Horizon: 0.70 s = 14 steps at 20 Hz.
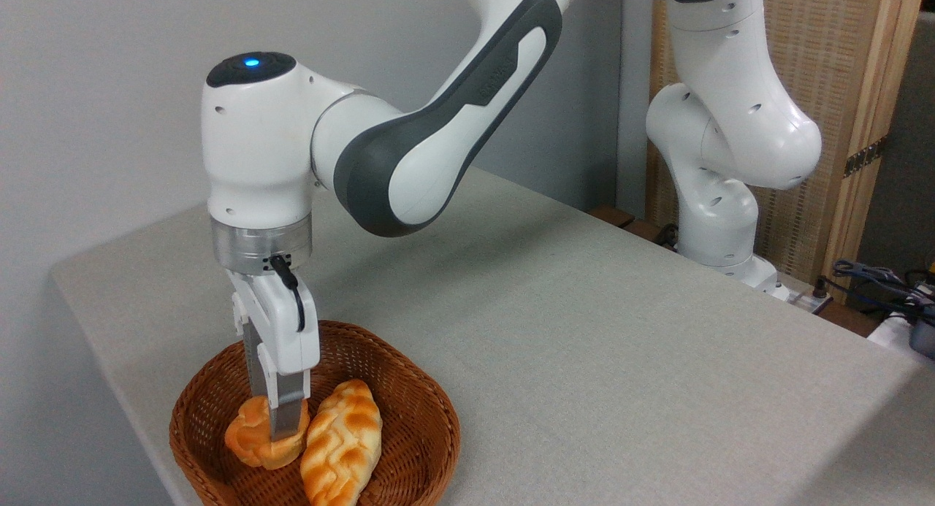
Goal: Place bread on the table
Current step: 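Close the gripper on the round orange bun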
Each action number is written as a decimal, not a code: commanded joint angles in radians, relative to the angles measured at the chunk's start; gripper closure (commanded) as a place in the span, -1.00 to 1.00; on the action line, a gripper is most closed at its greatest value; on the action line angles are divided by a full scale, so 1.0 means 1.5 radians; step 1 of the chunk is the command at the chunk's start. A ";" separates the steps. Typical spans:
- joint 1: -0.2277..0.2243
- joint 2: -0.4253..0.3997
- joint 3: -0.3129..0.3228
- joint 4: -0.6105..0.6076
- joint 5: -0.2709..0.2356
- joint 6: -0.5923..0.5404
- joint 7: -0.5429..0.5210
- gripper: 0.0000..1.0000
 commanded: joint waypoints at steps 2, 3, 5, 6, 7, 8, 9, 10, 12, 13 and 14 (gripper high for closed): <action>0.001 0.008 0.000 0.003 -0.008 0.007 0.023 0.74; 0.001 0.008 0.000 0.003 -0.008 0.007 0.023 0.74; 0.001 0.007 0.000 0.005 -0.011 0.006 0.023 0.74; 0.001 0.005 0.000 0.006 -0.014 0.006 0.023 0.74; 0.001 0.002 0.002 0.010 -0.016 0.001 0.022 0.74; 0.002 -0.004 0.006 0.010 -0.022 -0.011 0.021 0.74; 0.003 -0.017 0.011 0.011 -0.040 -0.032 0.021 0.75; 0.004 -0.024 0.021 0.024 -0.061 -0.055 0.021 0.74; 0.008 -0.028 0.040 0.060 -0.088 -0.098 0.021 0.74; 0.009 -0.028 0.044 0.072 -0.100 -0.115 0.021 0.74; 0.015 -0.028 0.051 0.100 -0.118 -0.144 0.021 0.74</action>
